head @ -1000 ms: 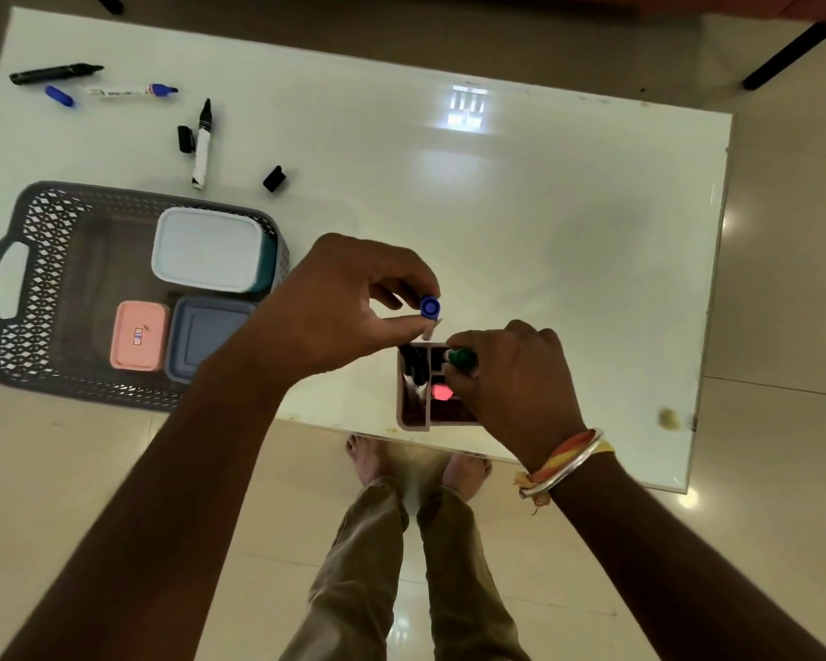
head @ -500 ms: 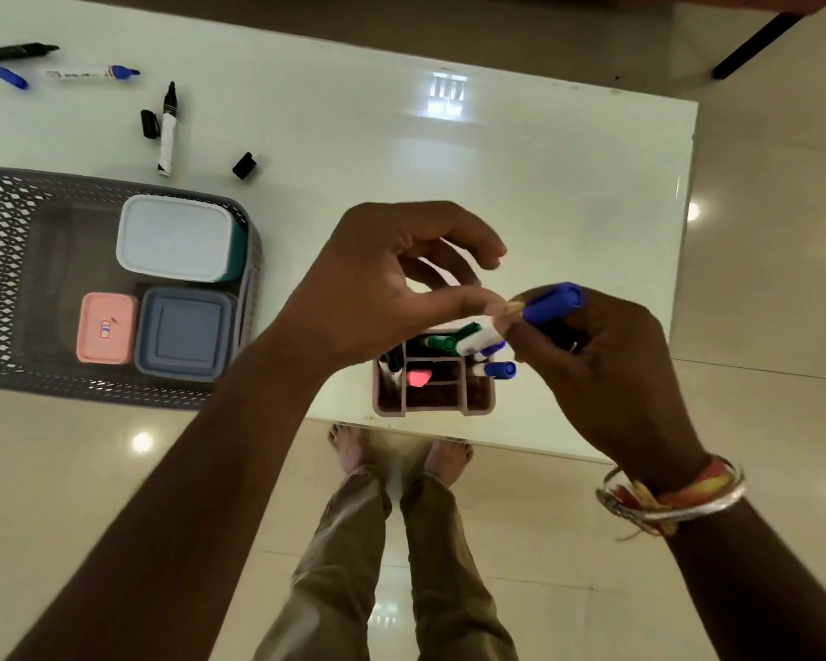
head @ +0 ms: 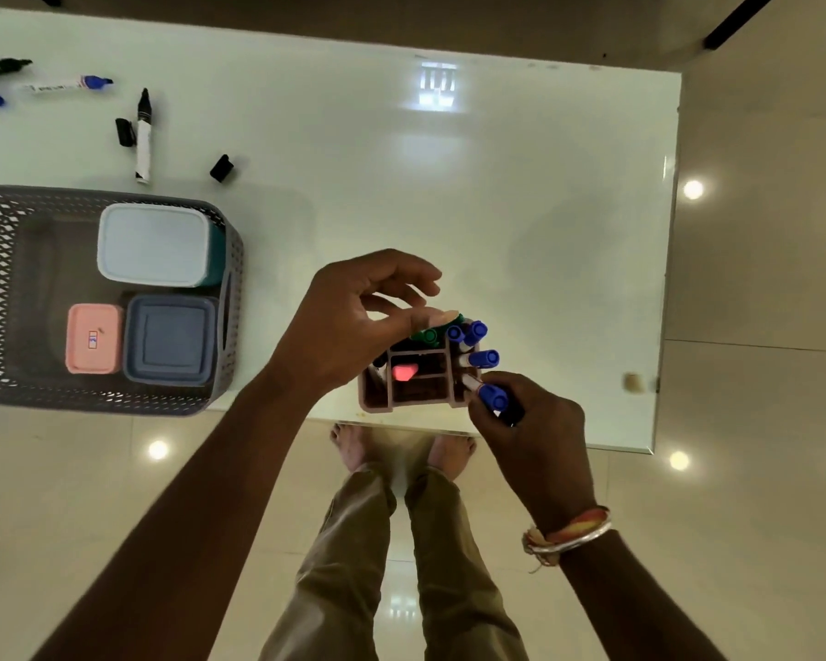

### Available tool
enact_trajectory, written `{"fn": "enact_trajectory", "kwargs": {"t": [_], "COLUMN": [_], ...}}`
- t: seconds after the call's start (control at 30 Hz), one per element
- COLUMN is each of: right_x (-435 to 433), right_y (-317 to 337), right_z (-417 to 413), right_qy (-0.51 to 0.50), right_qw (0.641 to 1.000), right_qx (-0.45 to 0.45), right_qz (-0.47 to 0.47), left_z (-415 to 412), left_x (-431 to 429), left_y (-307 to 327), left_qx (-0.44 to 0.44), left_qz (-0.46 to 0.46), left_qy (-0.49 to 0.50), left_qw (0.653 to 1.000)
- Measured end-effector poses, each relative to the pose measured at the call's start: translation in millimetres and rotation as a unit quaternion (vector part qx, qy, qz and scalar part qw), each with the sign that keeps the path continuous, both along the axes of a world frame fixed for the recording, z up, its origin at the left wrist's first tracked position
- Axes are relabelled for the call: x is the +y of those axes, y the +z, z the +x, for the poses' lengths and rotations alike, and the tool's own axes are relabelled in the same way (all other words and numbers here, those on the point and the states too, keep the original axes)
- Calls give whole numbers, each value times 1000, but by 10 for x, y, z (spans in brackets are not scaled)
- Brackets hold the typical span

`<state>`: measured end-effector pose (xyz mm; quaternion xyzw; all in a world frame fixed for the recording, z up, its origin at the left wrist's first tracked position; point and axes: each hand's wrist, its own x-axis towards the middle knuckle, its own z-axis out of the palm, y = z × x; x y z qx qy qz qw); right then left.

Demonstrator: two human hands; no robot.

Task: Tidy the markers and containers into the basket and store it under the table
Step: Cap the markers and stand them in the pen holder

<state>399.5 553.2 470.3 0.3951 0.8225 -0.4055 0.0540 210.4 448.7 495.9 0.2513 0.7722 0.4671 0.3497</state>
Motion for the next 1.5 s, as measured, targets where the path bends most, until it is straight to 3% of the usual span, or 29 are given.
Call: {"fn": "enact_trajectory", "kwargs": {"t": [0.33,0.6,0.83,1.03,1.23,1.5], "right_x": [135,438,299,-277,-806,-1145], "right_y": [87,582,534,88,-588,-1136], "right_z": [-56,-395,-1541,-2743,-3762,-4330], "right_qy": [-39,-97,-55,50,105,111], "right_qw": [999,988,984,991,994,990], "right_qx": [21,123,163,115,10,-77], "right_qz": [-5,13,-37,-42,-24,29], "left_z": [-67,-362,-891,-1857,-2923,-3490], "left_x": [77,-118,-421,-912,-1496,-1528], "left_y": [42,92,-32,-238,-663,-1074], "left_qx": [4,13,17,25,88,138], "left_qz": [0,-8,-28,-16,-119,-361], "left_qy": [76,160,188,236,265,105], "left_qw": [997,987,982,971,953,916]}}
